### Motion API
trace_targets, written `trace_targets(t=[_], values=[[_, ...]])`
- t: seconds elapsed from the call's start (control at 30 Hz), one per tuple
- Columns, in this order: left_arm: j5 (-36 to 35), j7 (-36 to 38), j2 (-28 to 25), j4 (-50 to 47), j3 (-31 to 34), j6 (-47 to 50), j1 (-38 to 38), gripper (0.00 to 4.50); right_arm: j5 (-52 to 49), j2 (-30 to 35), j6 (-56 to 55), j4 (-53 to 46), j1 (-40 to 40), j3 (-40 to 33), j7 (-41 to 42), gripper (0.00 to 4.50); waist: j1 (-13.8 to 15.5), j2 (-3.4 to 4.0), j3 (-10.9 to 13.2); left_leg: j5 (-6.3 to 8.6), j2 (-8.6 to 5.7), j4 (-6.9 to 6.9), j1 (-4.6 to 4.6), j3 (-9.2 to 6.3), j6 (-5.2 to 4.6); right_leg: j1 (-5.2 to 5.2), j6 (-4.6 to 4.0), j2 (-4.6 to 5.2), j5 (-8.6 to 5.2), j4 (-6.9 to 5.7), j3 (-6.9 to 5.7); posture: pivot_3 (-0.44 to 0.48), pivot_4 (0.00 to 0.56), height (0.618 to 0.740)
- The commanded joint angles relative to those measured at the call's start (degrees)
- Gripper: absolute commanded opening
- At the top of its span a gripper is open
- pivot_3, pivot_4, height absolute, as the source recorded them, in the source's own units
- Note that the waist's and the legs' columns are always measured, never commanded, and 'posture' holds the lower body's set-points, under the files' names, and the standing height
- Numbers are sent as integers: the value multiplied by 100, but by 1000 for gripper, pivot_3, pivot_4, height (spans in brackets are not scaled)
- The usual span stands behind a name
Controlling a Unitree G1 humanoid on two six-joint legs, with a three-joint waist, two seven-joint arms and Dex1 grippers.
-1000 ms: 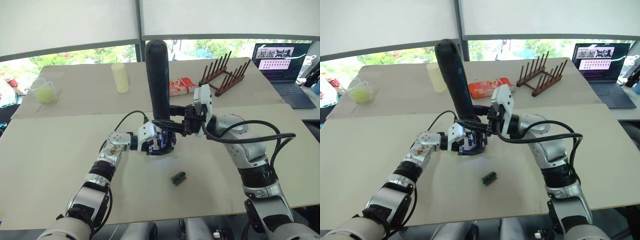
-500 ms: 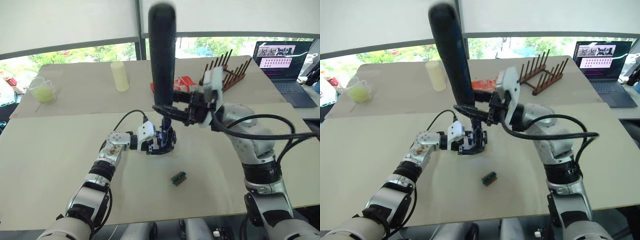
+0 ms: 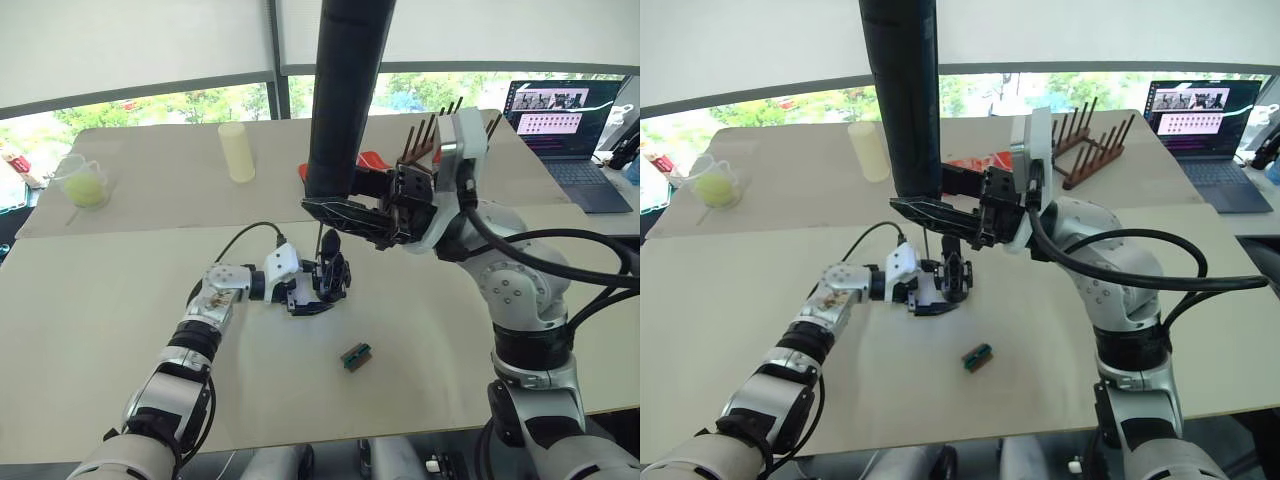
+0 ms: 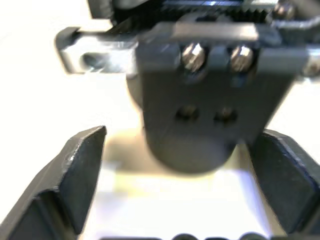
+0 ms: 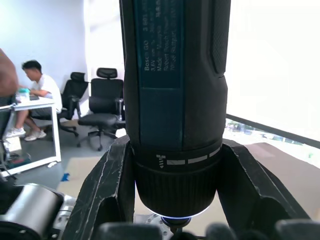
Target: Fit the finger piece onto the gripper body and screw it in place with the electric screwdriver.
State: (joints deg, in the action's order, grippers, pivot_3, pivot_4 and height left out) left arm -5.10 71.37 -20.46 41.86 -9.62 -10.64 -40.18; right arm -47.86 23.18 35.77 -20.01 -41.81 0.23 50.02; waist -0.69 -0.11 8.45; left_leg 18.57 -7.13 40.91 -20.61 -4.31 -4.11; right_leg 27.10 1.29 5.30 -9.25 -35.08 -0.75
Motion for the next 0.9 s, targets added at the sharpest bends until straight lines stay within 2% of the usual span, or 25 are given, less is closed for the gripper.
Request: trace_targets(t=[0.03, 0.27, 0.37, 0.63, 0.77, 0.9], values=[[-310, 570, -377, -874, 41, 275, 177, 4500, -680, 216, 256, -544, 35, -311, 148, 1905, -2, 0, 0, 0, 0, 0, -5, 0, 0, 2, 0, 0, 0, 0, -1, 0, 150, 740], [-868, 1732, -1248, -3112, -342, 1363, 907, 4500, -830, 690, 294, -1292, 938, -159, 425, 1905, 4, 0, 2, 0, 1, 1, -5, -1, -1, 1, 0, 2, 0, 4, 2, 0, 150, 740], [-910, 1808, -1365, -3789, -526, 1337, 1311, 4500, -531, 764, 69, -1481, 1413, -51, 477, 1905, 11, 1, 3, 1, 2, 0, 0, 0, -2, -3, 0, 3, 0, 4, 4, 0, 150, 740], [-662, 1230, -944, -3671, -762, 670, 1642, 4500, 499, 745, -844, -1548, 2570, 229, 671, 1905, 104, -2, 4, 1, 1, 2, 8, 3, -1, -11, 0, -1, 0, 6, 5, 0, 150, 740], [-533, 1122, -796, -3255, -801, 335, 1560, 4500, 825, 647, -1214, -1389, 2777, 334, 700, 1905, 122, -2, 5, 1, 0, 1, 12, 5, -1, -13, 0, -4, 0, 7, 4, 0, 150, 740], [-541, 1091, -770, -3233, -843, 329, 1501, 4500, 935, 591, -1342, -1405, 2915, 402, 700, 1905, 130, -2, 5, 1, 2, 0, 14, 6, -1, -13, 0, -4, 0, 6, 4, 0, 150, 740]])
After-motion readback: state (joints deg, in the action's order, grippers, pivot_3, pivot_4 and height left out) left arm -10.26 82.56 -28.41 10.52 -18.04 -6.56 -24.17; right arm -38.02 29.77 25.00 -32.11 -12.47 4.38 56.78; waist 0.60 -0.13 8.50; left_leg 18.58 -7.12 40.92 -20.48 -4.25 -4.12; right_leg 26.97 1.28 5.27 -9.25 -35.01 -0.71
